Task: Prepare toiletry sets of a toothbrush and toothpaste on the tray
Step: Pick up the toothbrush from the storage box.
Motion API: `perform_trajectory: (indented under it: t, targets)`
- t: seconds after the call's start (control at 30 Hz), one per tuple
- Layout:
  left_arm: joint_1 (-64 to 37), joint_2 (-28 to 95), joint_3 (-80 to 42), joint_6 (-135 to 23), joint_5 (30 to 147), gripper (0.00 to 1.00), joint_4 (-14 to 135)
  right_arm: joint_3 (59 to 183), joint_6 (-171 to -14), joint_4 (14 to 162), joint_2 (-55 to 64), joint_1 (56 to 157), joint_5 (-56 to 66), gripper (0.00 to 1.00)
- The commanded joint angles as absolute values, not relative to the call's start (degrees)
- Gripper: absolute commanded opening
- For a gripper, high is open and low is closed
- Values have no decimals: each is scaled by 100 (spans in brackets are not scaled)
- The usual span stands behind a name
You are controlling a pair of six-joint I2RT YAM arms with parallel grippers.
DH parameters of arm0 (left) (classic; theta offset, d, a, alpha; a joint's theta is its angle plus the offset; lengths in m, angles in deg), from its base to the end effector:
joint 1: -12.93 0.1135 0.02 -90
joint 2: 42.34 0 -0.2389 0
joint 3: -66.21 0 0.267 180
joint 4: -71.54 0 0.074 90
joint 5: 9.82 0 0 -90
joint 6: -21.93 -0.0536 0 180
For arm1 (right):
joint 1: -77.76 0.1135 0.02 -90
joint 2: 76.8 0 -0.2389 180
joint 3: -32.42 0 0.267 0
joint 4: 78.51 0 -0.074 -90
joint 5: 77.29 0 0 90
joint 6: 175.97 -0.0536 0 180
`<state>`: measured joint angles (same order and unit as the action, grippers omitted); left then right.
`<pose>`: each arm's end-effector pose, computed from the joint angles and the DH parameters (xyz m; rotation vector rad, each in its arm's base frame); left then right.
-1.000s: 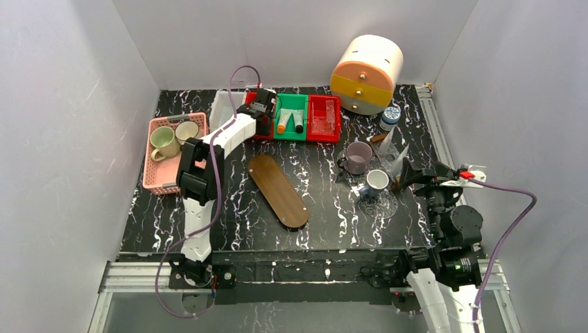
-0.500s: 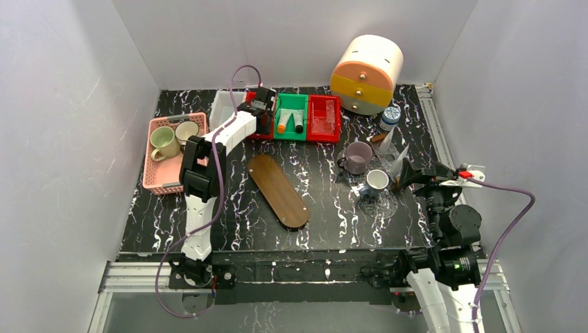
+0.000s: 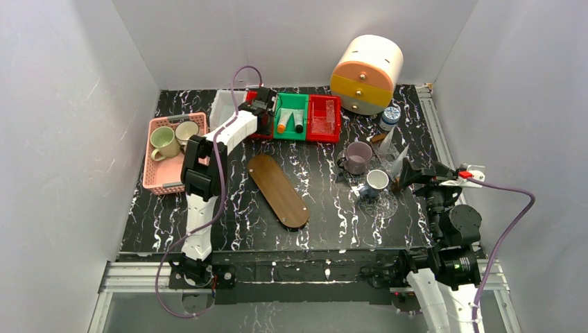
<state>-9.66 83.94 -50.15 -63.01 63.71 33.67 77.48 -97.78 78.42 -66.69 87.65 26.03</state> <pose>0.4754 -0.1813 0.1672 0.2293 2.3525 0.1140 0.1273 0.0097 0.3344 0.2179 1.3535 0.1591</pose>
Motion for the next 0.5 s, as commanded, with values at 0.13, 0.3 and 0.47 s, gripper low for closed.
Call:
perform_trajectory:
  t: [0.13,0.3,0.47]
  targets:
    - [-939,8594,-5313,-6376,6382,22,3277,7748,-9723,8102,-6648,8794,2597,98]
    - [-943,8496,-5217,-6380,6438,7,3273,7743,-9724,8106,-6649,8792,2571,98]
    - [-942,8023,-4841,-6250,6482,0,3407,7753,-9731,8103,-6636,8789,2552,98]
